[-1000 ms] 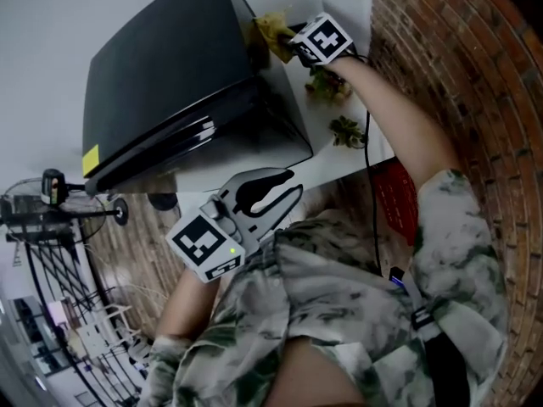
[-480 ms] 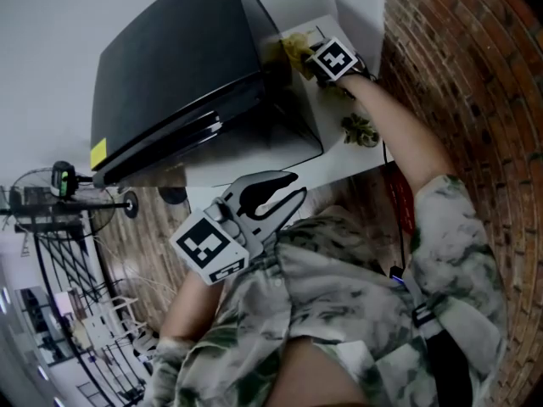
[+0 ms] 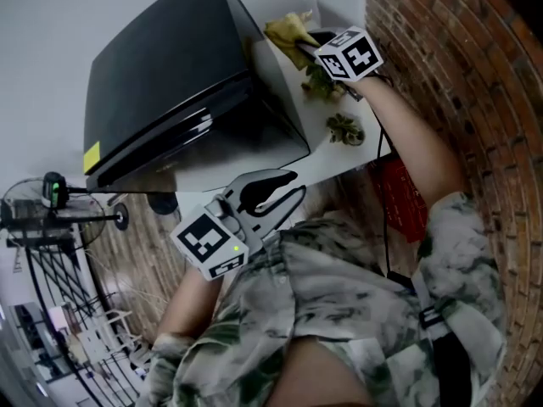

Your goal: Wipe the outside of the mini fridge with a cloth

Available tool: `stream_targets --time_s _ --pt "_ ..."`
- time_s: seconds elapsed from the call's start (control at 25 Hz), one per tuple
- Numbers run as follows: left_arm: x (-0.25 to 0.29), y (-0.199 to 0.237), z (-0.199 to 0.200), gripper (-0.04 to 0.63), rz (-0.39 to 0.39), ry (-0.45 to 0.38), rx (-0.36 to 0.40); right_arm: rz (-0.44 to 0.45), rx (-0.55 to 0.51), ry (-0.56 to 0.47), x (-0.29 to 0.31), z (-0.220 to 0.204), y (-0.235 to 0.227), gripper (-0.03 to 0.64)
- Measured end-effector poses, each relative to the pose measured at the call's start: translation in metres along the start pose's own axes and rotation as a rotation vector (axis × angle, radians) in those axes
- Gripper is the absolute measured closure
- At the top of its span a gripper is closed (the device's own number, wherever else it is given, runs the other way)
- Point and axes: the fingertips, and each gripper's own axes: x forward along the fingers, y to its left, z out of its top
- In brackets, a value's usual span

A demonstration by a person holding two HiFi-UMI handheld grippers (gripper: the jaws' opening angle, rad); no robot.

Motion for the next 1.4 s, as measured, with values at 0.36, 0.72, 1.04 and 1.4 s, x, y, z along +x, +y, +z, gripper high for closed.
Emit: stream_targets --time_s 0.36,0.72,1.04,1.4 --pt "0.021 -0.016 0.0 0.503 -0.073 -0.016 -0.008 0.051 -0.064 -0.169 -0.079 0.091 0.048 0.523" --pt "0.024 -0.017 -0.007 0.503 -0.065 -0.009 -0.007 0.093 -0.028 -0.125 -0.051 0.058 0.071 0.523" --pt "0.018 -0.015 -0.013 0.503 -0.029 0.005 -0.023 0.112 -0.026 -0.017 -0.009 -0.004 0.081 0.523" --pt "0.013 -0.013 -0.019 0.503 0.003 0.014 -0.032 0.087 -0.027 0.118 0.03 -0.085 0.073 0.523"
